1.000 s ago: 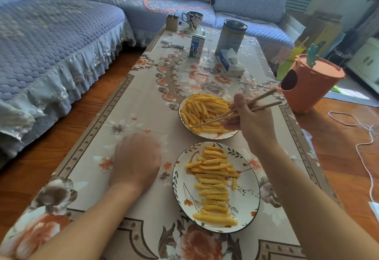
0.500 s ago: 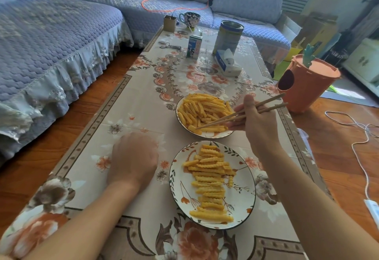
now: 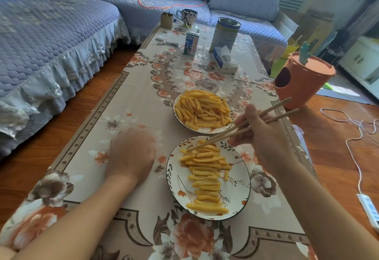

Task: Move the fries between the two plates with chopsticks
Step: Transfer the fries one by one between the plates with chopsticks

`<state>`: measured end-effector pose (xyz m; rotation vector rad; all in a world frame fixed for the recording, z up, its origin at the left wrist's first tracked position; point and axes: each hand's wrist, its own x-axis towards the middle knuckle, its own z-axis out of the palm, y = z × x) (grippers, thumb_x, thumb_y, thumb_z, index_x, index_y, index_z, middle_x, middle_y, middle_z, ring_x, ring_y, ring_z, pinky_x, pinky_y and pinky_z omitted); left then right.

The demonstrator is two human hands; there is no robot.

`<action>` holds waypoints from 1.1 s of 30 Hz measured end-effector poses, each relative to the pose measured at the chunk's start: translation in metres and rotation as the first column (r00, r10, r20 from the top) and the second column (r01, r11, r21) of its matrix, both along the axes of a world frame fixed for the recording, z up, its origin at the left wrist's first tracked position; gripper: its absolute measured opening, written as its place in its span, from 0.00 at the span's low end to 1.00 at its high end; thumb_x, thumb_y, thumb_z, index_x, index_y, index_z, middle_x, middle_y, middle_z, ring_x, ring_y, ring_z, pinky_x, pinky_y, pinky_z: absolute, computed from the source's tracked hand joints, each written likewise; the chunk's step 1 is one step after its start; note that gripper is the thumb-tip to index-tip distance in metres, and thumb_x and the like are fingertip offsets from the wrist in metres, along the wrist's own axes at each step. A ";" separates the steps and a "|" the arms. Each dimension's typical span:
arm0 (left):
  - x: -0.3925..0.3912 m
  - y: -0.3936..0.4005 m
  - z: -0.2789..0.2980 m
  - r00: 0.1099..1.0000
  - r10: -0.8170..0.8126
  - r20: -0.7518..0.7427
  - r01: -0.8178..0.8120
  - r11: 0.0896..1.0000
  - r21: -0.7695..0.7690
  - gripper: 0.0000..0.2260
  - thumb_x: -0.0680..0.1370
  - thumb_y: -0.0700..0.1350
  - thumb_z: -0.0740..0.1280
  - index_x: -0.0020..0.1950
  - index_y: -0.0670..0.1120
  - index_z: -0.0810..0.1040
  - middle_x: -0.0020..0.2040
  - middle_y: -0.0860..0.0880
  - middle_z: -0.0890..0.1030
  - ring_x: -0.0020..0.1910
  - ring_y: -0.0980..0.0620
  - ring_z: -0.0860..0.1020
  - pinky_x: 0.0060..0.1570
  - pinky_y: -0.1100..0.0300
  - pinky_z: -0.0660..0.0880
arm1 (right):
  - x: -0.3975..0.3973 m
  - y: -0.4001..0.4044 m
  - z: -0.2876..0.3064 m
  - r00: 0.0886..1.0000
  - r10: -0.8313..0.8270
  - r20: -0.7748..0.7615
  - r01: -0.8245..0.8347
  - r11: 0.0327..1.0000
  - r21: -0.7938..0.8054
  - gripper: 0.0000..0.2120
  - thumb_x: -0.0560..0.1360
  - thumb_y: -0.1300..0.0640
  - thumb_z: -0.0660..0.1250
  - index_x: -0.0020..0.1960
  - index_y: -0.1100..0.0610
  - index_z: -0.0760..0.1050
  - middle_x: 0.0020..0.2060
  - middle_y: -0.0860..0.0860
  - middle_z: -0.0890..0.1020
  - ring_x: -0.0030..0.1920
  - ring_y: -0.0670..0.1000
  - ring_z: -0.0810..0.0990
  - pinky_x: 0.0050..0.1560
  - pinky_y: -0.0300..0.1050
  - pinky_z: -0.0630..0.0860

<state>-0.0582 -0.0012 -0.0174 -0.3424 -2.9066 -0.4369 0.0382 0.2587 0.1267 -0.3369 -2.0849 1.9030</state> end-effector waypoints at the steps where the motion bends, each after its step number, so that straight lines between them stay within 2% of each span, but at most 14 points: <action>1: 0.000 0.000 0.000 1.000 0.000 0.000 0.000 1.000 -0.001 0.18 0.75 0.54 0.55 0.58 0.49 0.78 0.57 0.46 0.77 0.58 0.44 0.71 0.58 0.46 0.70 | 0.004 -0.004 -0.003 0.999 0.039 0.012 -0.040 0.999 0.026 0.23 0.81 0.47 0.60 0.44 0.68 0.77 0.30 0.64 0.82 0.30 0.61 0.84 0.32 0.52 0.84; 3: 0.000 0.000 -0.001 1.000 -0.001 -0.001 0.001 1.000 -0.004 0.18 0.75 0.53 0.56 0.58 0.49 0.78 0.57 0.46 0.77 0.58 0.44 0.71 0.58 0.46 0.70 | 0.009 -0.010 -0.008 0.997 0.077 0.022 -0.079 0.994 0.082 0.23 0.80 0.47 0.61 0.44 0.69 0.78 0.31 0.66 0.81 0.30 0.62 0.84 0.33 0.52 0.84; 5: 0.000 -0.001 -0.002 1.000 0.000 -0.005 0.000 1.000 -0.003 0.18 0.75 0.53 0.56 0.58 0.49 0.78 0.57 0.46 0.77 0.57 0.43 0.71 0.58 0.46 0.70 | 0.009 -0.013 -0.009 0.997 0.072 0.000 -0.071 0.991 0.114 0.22 0.79 0.48 0.61 0.45 0.68 0.78 0.30 0.63 0.82 0.29 0.60 0.84 0.32 0.50 0.84; 9: 0.001 -0.001 -0.001 1.000 -0.002 -0.010 0.002 1.000 0.007 0.18 0.75 0.53 0.56 0.57 0.49 0.78 0.56 0.46 0.77 0.57 0.43 0.72 0.58 0.46 0.70 | 0.005 -0.006 -0.006 0.998 0.035 -0.052 -0.028 0.990 0.139 0.22 0.79 0.48 0.62 0.46 0.69 0.78 0.29 0.59 0.83 0.29 0.59 0.84 0.33 0.53 0.84; 12: 0.001 -0.001 -0.001 1.000 -0.001 -0.016 0.001 1.000 0.005 0.18 0.74 0.53 0.56 0.57 0.48 0.79 0.55 0.46 0.77 0.57 0.43 0.72 0.56 0.46 0.70 | 0.002 0.000 -0.001 0.997 0.010 -0.070 0.001 0.987 0.158 0.22 0.79 0.48 0.63 0.46 0.69 0.79 0.29 0.60 0.82 0.28 0.58 0.83 0.32 0.50 0.84; 18: 0.000 -0.001 -0.002 1.000 -0.004 -0.016 0.004 1.000 -0.009 0.18 0.75 0.53 0.56 0.57 0.48 0.78 0.56 0.46 0.77 0.57 0.43 0.72 0.56 0.46 0.70 | -0.029 0.006 -0.008 0.992 -0.084 -0.092 0.098 0.982 0.159 0.18 0.83 0.53 0.63 0.46 0.68 0.80 0.29 0.55 0.82 0.29 0.56 0.84 0.33 0.48 0.84; 24: 0.000 -0.001 -0.001 1.000 -0.006 -0.021 0.005 1.000 -0.012 0.17 0.75 0.53 0.55 0.56 0.49 0.78 0.55 0.46 0.77 0.55 0.44 0.72 0.56 0.47 0.71 | -0.059 -0.007 -0.029 0.995 -0.077 -0.062 0.090 0.968 0.235 0.15 0.82 0.52 0.66 0.47 0.65 0.80 0.35 0.62 0.84 0.31 0.57 0.86 0.35 0.51 0.85; 29: 0.000 -0.001 -0.002 1.000 -0.003 -0.020 0.003 1.000 -0.006 0.17 0.74 0.53 0.55 0.56 0.49 0.78 0.55 0.47 0.77 0.56 0.44 0.72 0.57 0.46 0.70 | -0.060 -0.007 -0.030 0.993 -0.096 -0.064 0.110 0.951 0.290 0.16 0.83 0.51 0.65 0.45 0.63 0.80 0.33 0.62 0.84 0.32 0.60 0.86 0.36 0.57 0.85; 33: -0.001 -0.001 -0.003 1.000 -0.001 -0.020 0.001 1.000 -0.011 0.17 0.74 0.53 0.55 0.56 0.49 0.78 0.55 0.47 0.77 0.56 0.44 0.71 0.57 0.47 0.69 | -0.056 -0.002 -0.030 0.993 -0.114 -0.020 0.115 0.970 0.215 0.17 0.83 0.52 0.65 0.46 0.66 0.80 0.37 0.67 0.83 0.33 0.62 0.85 0.36 0.58 0.85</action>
